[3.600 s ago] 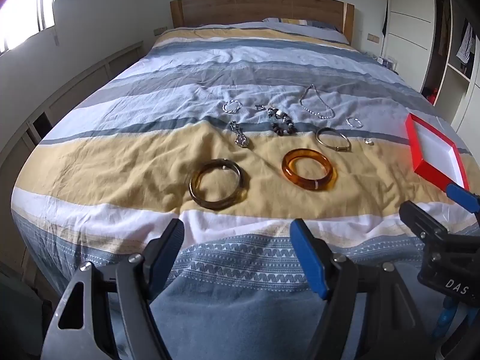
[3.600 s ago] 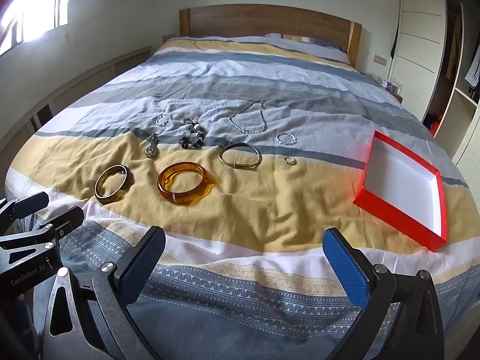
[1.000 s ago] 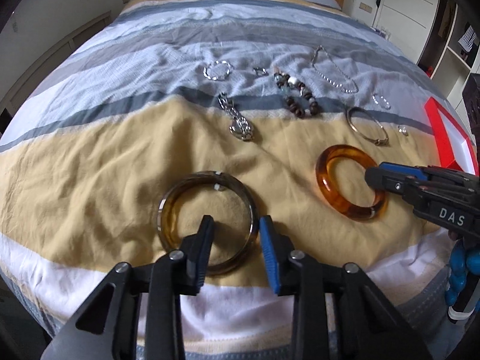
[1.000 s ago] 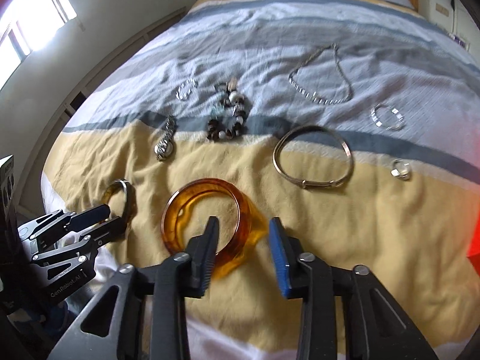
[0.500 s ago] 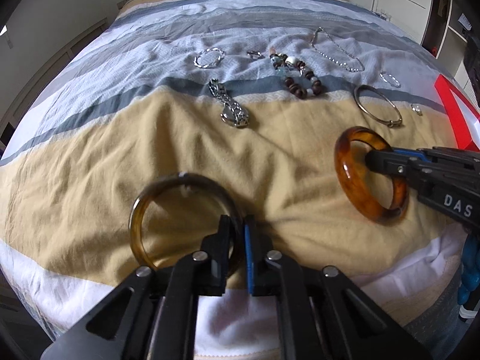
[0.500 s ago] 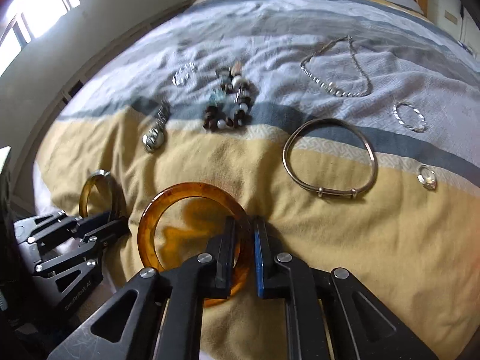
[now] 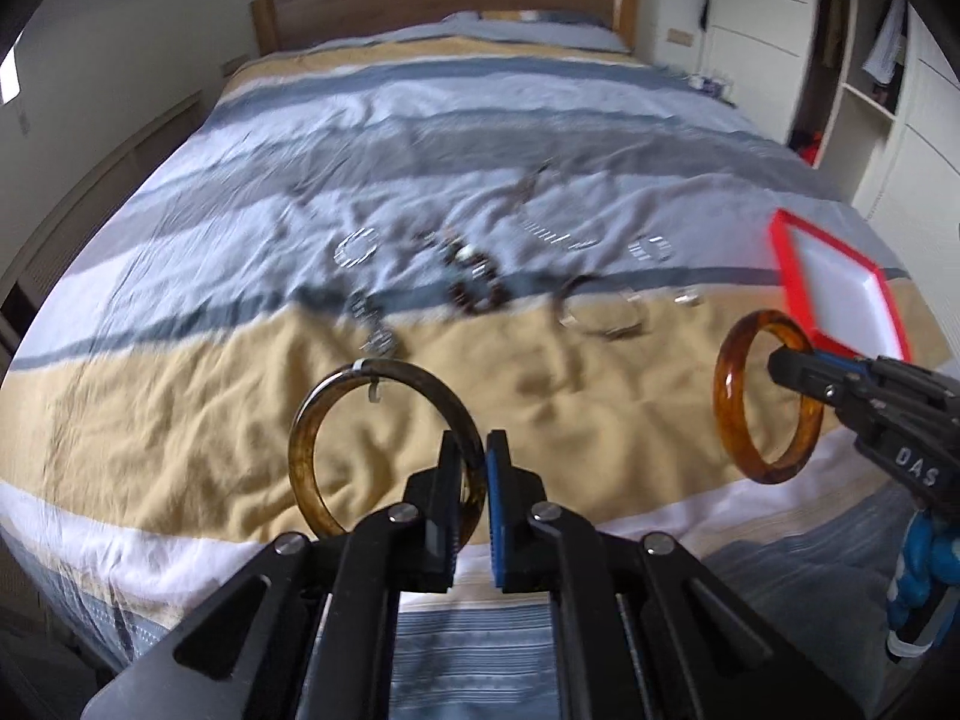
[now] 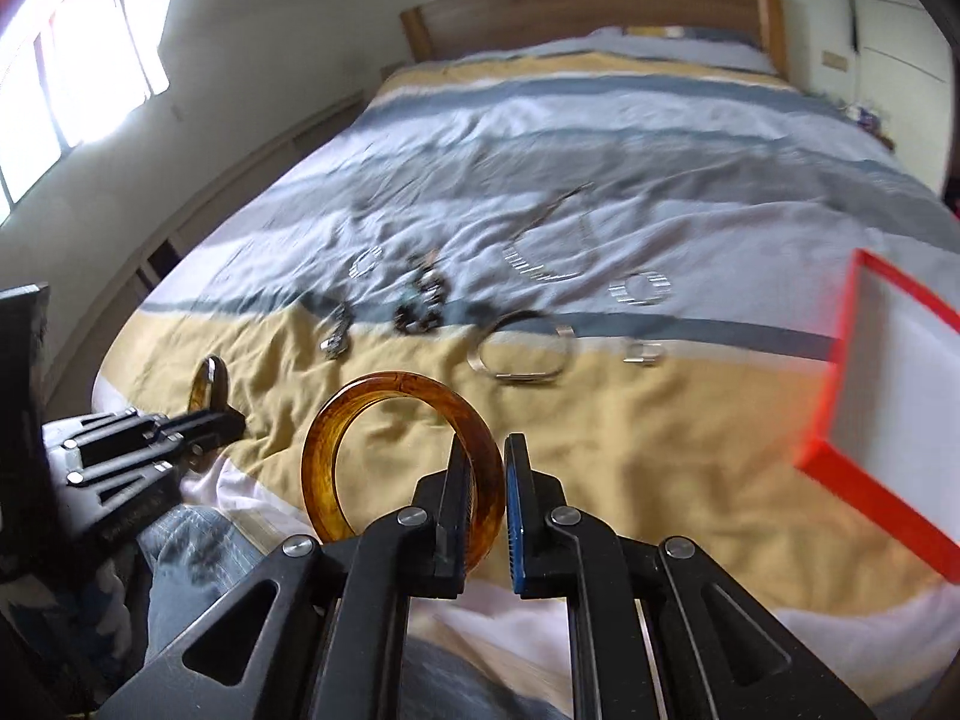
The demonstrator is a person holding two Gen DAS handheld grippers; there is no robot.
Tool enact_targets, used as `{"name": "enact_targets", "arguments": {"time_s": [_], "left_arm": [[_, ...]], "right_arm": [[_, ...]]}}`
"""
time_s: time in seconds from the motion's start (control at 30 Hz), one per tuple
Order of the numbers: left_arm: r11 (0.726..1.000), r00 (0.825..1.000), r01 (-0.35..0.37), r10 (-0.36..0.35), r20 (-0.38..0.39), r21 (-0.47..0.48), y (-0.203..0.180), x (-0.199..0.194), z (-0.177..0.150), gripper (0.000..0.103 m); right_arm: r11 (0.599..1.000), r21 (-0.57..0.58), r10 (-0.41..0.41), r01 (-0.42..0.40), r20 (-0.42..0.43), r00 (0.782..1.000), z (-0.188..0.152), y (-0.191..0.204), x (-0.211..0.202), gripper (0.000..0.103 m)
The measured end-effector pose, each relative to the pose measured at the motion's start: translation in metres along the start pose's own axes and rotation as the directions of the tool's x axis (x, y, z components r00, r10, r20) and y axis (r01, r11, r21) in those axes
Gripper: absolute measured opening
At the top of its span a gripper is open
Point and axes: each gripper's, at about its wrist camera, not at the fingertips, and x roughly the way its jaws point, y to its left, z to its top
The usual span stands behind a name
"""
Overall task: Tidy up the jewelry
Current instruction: 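Carry both bangles into the red box and open both tools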
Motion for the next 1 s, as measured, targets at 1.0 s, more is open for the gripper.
{"name": "enact_targets", "arguments": {"time_s": [1.0], "left_arm": [[0.801,0.862,0.506,-0.454,-0.225,0.319,-0.328,0.14,0.105,0.007]], "right_arm": [[0.867,0.101,-0.481,0.488,-0.083,0.873,-0.009,-0.279,-0.037,0.01]]}}
